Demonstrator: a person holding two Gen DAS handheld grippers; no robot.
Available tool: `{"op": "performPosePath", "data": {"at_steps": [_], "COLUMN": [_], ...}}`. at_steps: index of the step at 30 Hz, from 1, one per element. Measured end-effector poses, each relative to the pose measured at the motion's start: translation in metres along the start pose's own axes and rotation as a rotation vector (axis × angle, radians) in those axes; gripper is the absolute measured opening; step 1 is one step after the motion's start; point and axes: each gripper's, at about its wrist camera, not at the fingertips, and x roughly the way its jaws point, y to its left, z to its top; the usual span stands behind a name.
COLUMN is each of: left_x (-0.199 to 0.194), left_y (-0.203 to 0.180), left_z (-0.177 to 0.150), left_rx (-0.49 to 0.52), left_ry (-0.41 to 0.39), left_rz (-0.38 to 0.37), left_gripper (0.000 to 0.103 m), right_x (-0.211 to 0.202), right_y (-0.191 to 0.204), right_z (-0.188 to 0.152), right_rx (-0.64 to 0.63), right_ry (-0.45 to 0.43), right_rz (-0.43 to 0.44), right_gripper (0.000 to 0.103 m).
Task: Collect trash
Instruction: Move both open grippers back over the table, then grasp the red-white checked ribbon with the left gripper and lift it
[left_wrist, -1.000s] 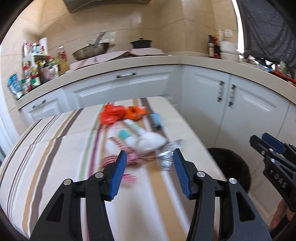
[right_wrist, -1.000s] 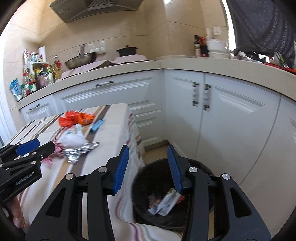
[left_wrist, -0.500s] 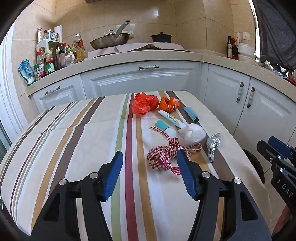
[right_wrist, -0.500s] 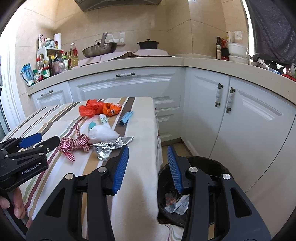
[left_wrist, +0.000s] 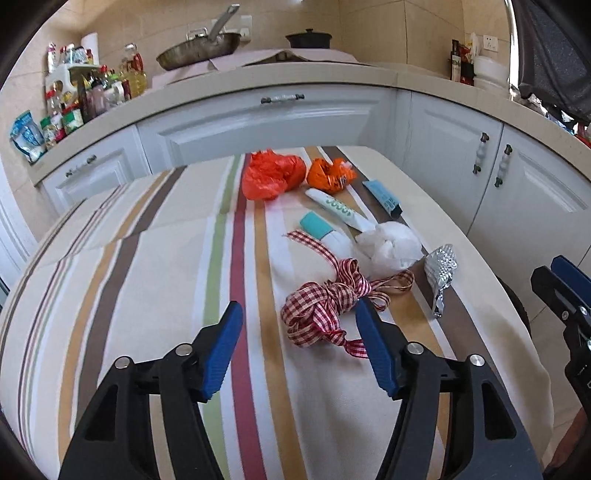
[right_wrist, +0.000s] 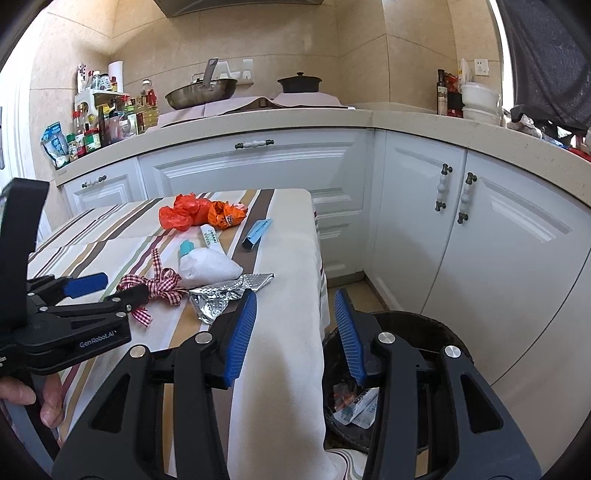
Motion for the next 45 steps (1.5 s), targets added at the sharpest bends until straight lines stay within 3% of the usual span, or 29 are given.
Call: {"op": "performPosePath", "data": {"at_steps": [1,3,7,10,18,26,34,38,45], "left_x": [0.002,0.005,0.003,-0.003,-0.019,-0.024,-0.019,-0.020,-0.021], "left_y": [0.000,0.000,0.003,0.009,0.052,0.090,0.100,0.104,0.109], "left_z": [0.001,0.000,-0.001,-0.003,-0.010,-0.013,-0.018,-0.018,-0.019], "left_rx": [0.003,0.008,-0.010,-0.019,-0.124,-0.200,-0.222,-0.225,-0.240], "left_ry": [0.006,0.025,0.021,-0.002,-0.032,-0.052,-0.041,-0.043,-0.045], "left_rz": [-0.003,-0.017,-0.035,-0.025,0.045,0.095,0.081,0.080,0.078], "left_gripper": [0.049,0.029,0.016,0.013,0.013,0.013,0.013,0.013,0.013], "right_x": [0.001,0.003,0.005,0.006,0.016,0.034,0.051,0.051,0.047], "right_y": [-0.001,-0.001,0.001,0.007,0.035,0.059,0.058,0.053,0.058], "right_z": [0.000,0.001,0.002,0.003,0.007,0.008,0.009,0.009,0.022], "right_rx": [0.002,0.007,0.007,0.000,-0.043,-0.074,-0.049,-0.040,-0.029], "right_ry": [0.001,0.004,0.008,0.013,0.034,0.117,0.205,0.215,0.192], "right_rz": [0.002,0.008,0.016,0.025,0.055,0.037,0.005,-0.036,0.006], "right_gripper": [0.043,0.043,0.043,0.043,0.043,0.043,0.043,0.043,0.043]}}
